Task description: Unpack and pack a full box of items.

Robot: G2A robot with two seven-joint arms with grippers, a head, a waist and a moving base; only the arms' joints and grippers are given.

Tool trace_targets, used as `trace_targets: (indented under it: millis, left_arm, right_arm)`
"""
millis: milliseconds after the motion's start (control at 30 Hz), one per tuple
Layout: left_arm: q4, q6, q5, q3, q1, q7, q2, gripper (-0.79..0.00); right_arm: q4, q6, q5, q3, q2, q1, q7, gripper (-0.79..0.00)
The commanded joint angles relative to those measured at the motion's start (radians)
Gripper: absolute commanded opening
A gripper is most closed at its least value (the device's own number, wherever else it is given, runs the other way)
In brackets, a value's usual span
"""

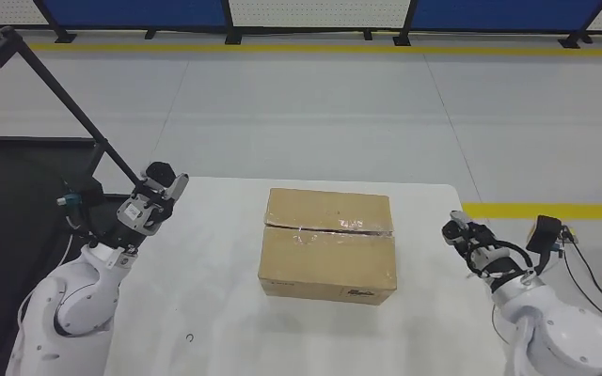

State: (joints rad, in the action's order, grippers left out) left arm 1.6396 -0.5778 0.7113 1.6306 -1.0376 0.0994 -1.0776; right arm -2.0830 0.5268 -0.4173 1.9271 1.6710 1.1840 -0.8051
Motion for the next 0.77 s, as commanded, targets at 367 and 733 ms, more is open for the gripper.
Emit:
trace_targets:
  millis: [367, 733]
  left_arm:
    - [0.0, 0.0, 0.0, 0.0, 0.0, 0.0, 0.0, 0.0]
    - [0.0, 0.0, 0.0, 0.0, 0.0, 0.0, 0.0, 0.0]
  right_arm:
    - [-0.001, 0.002, -0.001, -0.002, 0.0, -0.001, 0.0, -0.018]
    - [-0.001, 0.002, -0.001, -0.002, 0.0, -0.001, 0.0, 0.0]
